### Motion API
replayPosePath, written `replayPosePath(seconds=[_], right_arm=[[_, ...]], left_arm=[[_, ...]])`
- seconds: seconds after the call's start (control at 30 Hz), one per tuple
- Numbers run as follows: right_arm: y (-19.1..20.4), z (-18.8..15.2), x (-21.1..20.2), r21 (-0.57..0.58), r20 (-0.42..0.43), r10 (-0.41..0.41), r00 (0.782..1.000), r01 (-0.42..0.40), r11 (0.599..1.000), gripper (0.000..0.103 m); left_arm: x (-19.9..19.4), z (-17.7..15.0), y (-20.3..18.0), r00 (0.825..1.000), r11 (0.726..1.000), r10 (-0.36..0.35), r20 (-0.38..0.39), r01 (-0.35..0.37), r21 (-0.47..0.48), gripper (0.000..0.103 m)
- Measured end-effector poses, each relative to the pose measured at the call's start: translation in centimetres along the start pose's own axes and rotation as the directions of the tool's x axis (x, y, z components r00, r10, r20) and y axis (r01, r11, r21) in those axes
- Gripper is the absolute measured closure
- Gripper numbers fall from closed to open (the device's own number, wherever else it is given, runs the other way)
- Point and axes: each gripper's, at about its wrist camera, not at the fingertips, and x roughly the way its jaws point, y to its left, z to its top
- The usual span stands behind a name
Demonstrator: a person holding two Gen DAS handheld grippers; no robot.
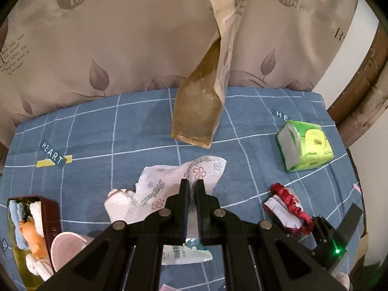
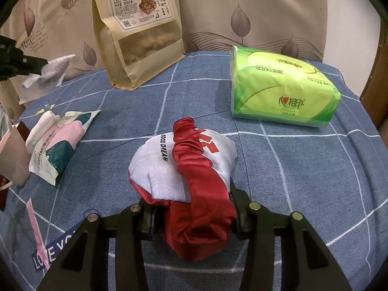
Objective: Organize soft objects
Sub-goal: 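Carry the white flower-print cloth with the left gripper over the gold tray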
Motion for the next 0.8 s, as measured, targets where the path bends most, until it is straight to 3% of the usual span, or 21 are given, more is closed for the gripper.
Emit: replayPosePath(seconds=[0.37, 0.8], right_arm=[[0.4, 0.1, 0.1, -0.003, -0.002, -0.005, 1.0, 0.005, 1.0, 0.058], [0.8, 0.2, 0.1, -0.002, -0.003, -0.011, 1.0, 0.011, 1.0, 0.058]], left_arm=[[-3.3, -0.5, 1.8, 0.999, 1.0, 0.014, 0.041, -0.014, -0.01, 0.098], [-6.7, -2.1, 8.3, 0.993, 0.992, 0.105, 0.061, -0.1, -0.082, 0.098]])
